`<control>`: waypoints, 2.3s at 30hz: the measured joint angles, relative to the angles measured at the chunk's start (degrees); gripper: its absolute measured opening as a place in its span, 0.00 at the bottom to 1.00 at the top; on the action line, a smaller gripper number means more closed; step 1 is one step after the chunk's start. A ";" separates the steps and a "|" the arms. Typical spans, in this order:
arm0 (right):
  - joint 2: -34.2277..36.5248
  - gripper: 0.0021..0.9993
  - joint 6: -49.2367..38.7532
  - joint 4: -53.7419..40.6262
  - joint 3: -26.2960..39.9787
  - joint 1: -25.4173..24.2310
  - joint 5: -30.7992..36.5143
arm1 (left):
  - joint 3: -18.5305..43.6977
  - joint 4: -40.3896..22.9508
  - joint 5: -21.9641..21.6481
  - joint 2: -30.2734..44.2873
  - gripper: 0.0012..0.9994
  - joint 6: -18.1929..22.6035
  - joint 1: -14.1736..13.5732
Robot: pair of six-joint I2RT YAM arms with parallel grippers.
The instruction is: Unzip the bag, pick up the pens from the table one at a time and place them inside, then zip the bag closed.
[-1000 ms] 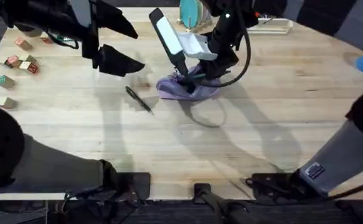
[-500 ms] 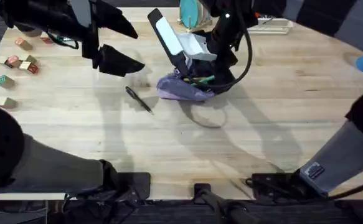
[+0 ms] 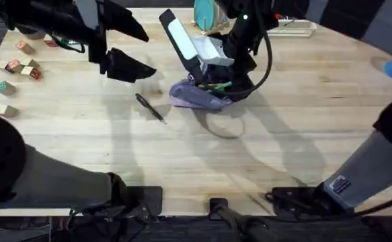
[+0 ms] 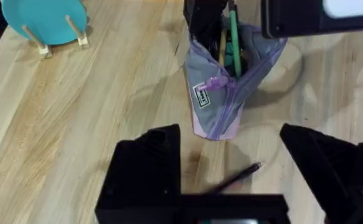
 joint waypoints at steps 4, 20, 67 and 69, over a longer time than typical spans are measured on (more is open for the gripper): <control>-0.02 1.00 0.02 -0.05 0.00 0.26 0.79 | 0.00 0.00 0.00 0.00 0.99 0.00 0.00; -5.17 1.00 6.73 -0.15 -0.35 0.69 1.54 | 0.00 1.27 0.00 0.00 0.99 0.00 0.00; -12.56 1.00 51.58 1.57 -0.37 3.51 -5.83 | 0.11 -1.21 -10.77 0.00 1.00 -29.03 0.83; -12.56 1.00 51.62 1.61 -0.37 2.90 -5.81 | 0.52 -0.65 -13.29 -0.05 1.00 -33.28 0.66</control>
